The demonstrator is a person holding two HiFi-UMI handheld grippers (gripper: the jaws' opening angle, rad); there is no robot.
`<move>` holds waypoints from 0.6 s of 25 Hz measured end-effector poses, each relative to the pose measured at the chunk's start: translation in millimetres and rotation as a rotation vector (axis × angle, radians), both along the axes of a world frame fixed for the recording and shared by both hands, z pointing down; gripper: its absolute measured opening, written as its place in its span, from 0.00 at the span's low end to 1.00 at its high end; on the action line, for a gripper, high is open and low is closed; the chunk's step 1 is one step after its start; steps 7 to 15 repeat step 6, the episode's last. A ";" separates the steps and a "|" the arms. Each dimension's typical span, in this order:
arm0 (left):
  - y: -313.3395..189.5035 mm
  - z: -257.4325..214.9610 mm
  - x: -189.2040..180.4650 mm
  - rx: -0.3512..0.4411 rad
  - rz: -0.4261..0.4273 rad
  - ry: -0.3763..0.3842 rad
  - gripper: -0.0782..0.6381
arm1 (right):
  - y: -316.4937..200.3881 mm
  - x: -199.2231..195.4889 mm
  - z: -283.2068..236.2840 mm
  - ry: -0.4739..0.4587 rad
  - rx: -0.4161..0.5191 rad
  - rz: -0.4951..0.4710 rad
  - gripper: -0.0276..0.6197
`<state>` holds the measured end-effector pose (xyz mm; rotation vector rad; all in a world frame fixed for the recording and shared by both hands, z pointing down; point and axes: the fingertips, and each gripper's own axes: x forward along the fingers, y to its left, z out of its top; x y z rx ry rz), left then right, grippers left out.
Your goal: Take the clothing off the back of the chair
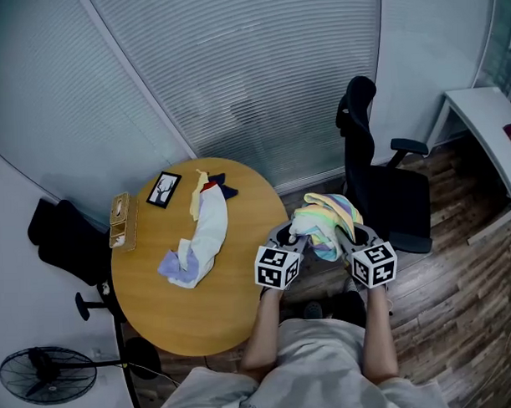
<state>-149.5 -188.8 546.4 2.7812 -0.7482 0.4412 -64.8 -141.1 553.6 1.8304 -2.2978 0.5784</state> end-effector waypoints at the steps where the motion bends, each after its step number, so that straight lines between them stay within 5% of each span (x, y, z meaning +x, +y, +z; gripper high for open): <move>1: -0.6 0.0 0.1 0.001 0.002 -0.002 0.28 | 1.0 0.4 0.9 -0.002 -0.001 0.002 0.16; 15: -0.4 -0.6 1.1 0.005 0.006 -0.005 0.28 | 4.6 4.4 -0.2 0.005 0.000 0.010 0.16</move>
